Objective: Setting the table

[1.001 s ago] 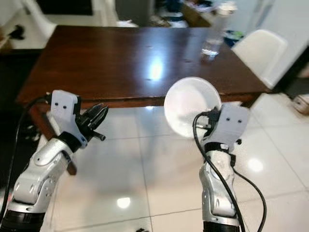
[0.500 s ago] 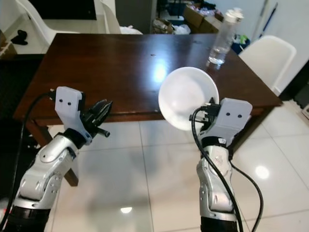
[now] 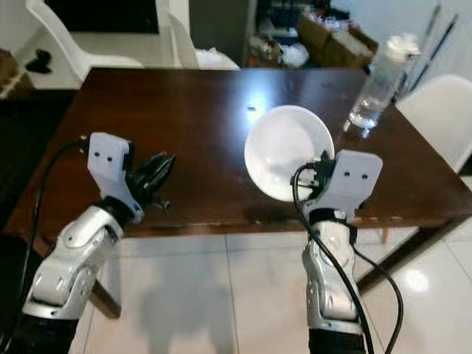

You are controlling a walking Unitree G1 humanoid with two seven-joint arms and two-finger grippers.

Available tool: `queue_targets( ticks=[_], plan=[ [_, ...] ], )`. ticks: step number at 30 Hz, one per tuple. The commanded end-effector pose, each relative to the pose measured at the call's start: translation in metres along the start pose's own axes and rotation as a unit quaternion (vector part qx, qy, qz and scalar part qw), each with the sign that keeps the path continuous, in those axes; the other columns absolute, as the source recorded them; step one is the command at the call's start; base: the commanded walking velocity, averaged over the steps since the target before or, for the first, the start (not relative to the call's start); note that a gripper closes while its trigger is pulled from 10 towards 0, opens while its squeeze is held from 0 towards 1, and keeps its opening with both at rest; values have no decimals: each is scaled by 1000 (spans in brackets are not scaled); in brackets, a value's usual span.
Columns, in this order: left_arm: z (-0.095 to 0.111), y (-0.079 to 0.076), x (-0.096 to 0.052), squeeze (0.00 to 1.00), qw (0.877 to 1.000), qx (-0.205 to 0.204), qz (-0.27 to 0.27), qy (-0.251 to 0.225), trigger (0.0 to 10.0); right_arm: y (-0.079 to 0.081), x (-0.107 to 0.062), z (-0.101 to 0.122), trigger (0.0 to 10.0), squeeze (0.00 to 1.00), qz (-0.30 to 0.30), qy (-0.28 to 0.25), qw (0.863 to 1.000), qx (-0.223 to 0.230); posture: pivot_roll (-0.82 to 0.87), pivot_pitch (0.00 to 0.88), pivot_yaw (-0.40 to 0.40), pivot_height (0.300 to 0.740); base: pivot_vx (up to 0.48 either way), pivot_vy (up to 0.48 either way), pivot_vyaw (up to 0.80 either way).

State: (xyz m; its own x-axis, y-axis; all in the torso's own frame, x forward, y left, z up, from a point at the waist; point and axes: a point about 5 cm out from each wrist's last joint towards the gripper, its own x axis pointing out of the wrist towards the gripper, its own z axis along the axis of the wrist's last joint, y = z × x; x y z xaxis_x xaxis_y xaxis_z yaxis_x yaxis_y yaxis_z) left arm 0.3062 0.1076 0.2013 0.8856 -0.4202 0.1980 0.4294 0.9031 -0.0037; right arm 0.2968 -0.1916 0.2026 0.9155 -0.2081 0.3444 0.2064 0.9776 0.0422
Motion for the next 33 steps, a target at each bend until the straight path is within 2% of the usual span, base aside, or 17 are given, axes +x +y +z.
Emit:
queue_targets(
  ticks=[1, 10, 11, 12, 13, 14, 15, 18, 19, 21, 22, 24, 26, 28, 30, 32, 33],
  plan=[
    [-5, 1, -2, 0, 1000, 3, 4, 11, 10000, 2, 1, 3, 10000, 0, 6, -6, 1000, 3, -54, 35, 54, 740, 480, 0, 0],
    [-7, -1, -3, 0, 1000, 1, 3, 14, 10000, 9, 5, 10, 10000, 0, 43, -8, 998, 38, -53, 39, 54, 740, 469, 0, 0],
    [-7, -1, -4, 0, 1000, -1, 3, 15, 10000, 13, 4, 11, 10000, 0, 66, -1, 996, 52, -52, 41, 54, 740, 398, 0, 0],
    [-8, -1, -4, 0, 1000, -5, 4, 16, 10000, 16, 4, 10, 10000, 0, 74, 7, 995, 71, -52, 41, 54, 740, 334, 0, 0],
    [-8, -1, -4, 0, 1000, -5, 4, 16, 10000, 16, 4, 10, 10000, 0, 74, 7, 995, 71, -52, 41, 54, 740, 334, 0, 0],
    [-8, -2, -5, 0, 1000, -7, 3, 18, 10000, 17, 3, 8, 10000, 0, 80, 19, 992, 96, -52, 43, 55, 740, 0, 0, 0],
    [-8, -1, -7, 0, 1000, -6, 1, 20, 10000, 19, 2, 5, 10000, 0, 91, 38, 985, 139, -51, 44, 55, 740, 0, 0, 0],
    [-9, -1, -10, 0, 1000, -5, -1, 21, 10000, 23, 0, 1, 10000, 0, 111, 62, 970, 205, -48, 47, 56, 740, 0, 0, 0],
    [-9, -1, -10, 0, 1000, -5, -1, 21, 10000, 23, 0, 1, 10000, 0, 111, 62, 970, 205, -48, 47, 56, 740, 0, 0, 0],
    [-10, 0, -12, 0, 1000, 3, -4, 26, 10000, 26, -3, -1, 10000, 0, 125, 84, 947, 285, -46, 50, 59, 740, 0, 0, 0],
    [-10, 0, -12, 0, 1000, 3, -4, 26, 10000, 26, -3, -1, 10000, 0, 125, 84, 947, 285, -46, 50, 59, 740, 0, 0, 0],
    [-11, 4, -16, 0, 999, 20, -6, 33, 10000, 26, -2, 1, 10000, 0, 128, 99, 921, 356, -42, 54, 62, 740, 0, 0, 0],
    [-11, 9, -19, 0, 999, 31, -4, 38, 10000, 26, -1, 0, 10000, 0, 124, 109, 915, 369, -42, 55, 63, 740, 0, 0, 0],
    [-11, 15, -22, 0, 998, 46, -5, 46, 10000, 25, 3, -6, 10000, 0, 114, 141, 913, 365, -38, 60, 63, 740, 0, 0, 0],
    [-11, 22, -26, 0, 996, 76, -14, 54, 10000, 24, 6, -12, 10000, 0, 103, 168, 910, 365, -38, 62, 61, 740, 0, 0, 0],
    [-7, 33, -31, 0, 990, 122, -33, 63, 10000, 24, 10, -20, 10000, 0, 90, 209, 893, 387, -35, 66, 59, 740, 0, 0, 0],
    [-2, 41, -33, 0, 987, 138, -41, 66, 10000, 24, 12, -26, 10000, 0, 88, 236, 899, 359, -28, 74, 52, 740, 0, 0, 0]
  ],
)
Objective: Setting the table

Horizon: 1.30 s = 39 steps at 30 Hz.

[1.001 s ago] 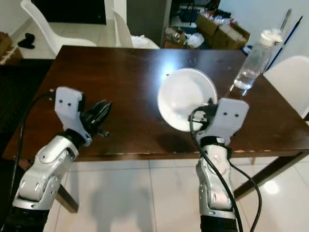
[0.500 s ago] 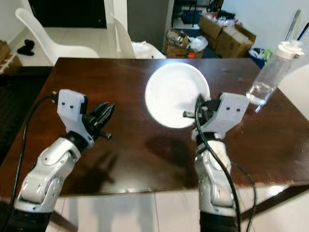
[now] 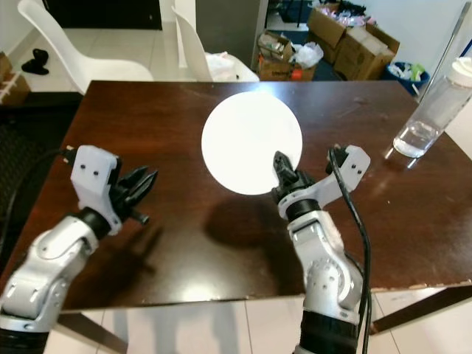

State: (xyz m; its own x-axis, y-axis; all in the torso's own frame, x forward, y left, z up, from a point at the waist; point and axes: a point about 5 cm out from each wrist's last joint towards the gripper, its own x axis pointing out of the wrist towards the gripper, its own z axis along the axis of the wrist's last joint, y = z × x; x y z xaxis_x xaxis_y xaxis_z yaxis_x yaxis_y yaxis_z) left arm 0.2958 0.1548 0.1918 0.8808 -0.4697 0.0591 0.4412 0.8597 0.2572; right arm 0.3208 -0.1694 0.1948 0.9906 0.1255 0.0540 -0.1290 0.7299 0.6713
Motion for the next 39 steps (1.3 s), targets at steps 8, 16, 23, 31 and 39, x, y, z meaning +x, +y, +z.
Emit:
queue_targets(
  ticks=[8, 16, 23, 31, 39],
  plan=[
    [46, 52, -25, 0, 990, 113, -89, -3, 10000, -4, 20, -24, 10000, 0, -7, 182, 983, -18, -2, 95, 37, 740, 0, 0, 0],
    [48, 22, -46, 0, 970, 111, -214, 25, 10000, 10, 27, -55, 10000, 0, 29, 280, 959, -28, 16, 115, 31, 740, 0, 0, 0],
    [35, 16, -70, 0, 950, 122, -273, 88, 10000, 7, 22, -84, 10000, 0, -4, 355, 932, -69, 37, 131, 22, 740, 0, 0, 0],
    [27, 28, -89, 0, 947, 129, -262, 137, 10000, 13, 21, -90, 10000, 424, 13, 386, 918, -89, 49, 128, 4, 740, 0, 0, 0],
    [23, 16, -85, 0, 954, 106, -255, 119, 10000, 25, 32, -49, 10000, 0, 47, 236, 956, -171, 33, 120, 8, 740, 0, 0, 0]
  ],
)
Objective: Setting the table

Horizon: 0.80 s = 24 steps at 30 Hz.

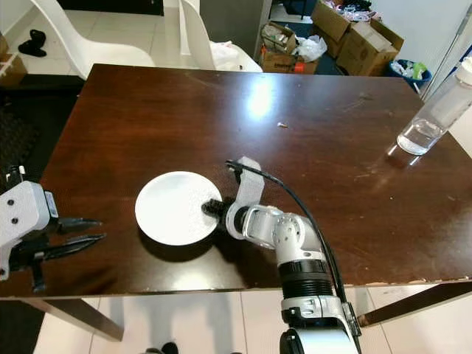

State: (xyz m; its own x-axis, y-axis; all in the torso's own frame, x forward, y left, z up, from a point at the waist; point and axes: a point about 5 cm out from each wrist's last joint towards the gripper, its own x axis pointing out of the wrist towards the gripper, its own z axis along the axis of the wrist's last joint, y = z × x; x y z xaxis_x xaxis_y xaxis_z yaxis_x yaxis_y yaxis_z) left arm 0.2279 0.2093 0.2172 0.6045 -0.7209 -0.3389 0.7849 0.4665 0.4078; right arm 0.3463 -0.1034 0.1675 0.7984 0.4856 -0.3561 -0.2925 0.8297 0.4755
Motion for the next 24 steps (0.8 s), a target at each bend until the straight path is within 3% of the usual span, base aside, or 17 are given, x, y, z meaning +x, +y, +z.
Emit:
queue_targets(
  ticks=[1, 2, 7, 12, 14, 18, 21, 22, 23, 24],
  plan=[
    [-1, -7, 3, 0, 1000, -9, -11, -5, 10000, -4, -8, 11, 10000, 0, -17, -48, 998, -41, 33, 120, 8, 740, 0, 0, 0],
    [-1, -7, 4, 0, 1000, -16, -4, -9, 10000, -5, -14, 15, 10000, 0, -22, -74, 995, -62, 31, 117, 12, 740, 0, 0, 0],
    [-4, -11, 6, 0, 1000, -27, 0, -12, 10000, 1, -32, 20, 10000, 0, -19, -126, 989, -73, 29, 114, 16, 740, 0, 0, 0],
    [-7, -14, 10, 0, 997, -62, 29, -29, 10000, 20, -66, 18, 10000, 0, -51, -250, 952, -171, 20, 105, 27, 740, 0, 0, 0],
    [-9, -11, 19, 0, 991, -95, 78, -52, 10000, 25, -73, 7, 10000, 0, -70, -283, 939, -183, 13, 102, 35, 740, 0, 0, 0],
    [-23, -15, 41, 0, 956, -202, 198, -74, 10000, 28, -80, -11, 10000, 0, -120, -338, 913, -196, 1, 98, 48, 740, 0, 0, 0],
    [-30, -19, 48, 0, 940, -233, 239, -71, 10000, 29, -81, -15, 10000, 0, -131, -350, 907, -197, -4, 96, 53, 740, 0, 0, 0],
    [-39, -27, 53, 0, 926, -246, 279, -58, 10000, 29, -84, -17, 10000, 0, -133, -368, 892, -225, -6, 95, 54, 740, 0, 0, 0],
    [-39, -27, 53, 0, 926, -246, 279, -58, 10000, 29, -84, -17, 10000, 0, -133, -368, 892, -225, -6, 95, 54, 740, 0, 0, 0],
    [-50, -31, 51, 0, 907, -267, 325, -38, 10000, 31, -87, -20, 10000, 0, -131, -377, 877, -267, -6, 95, 54, 740, 0, 0, 0]
  ],
)
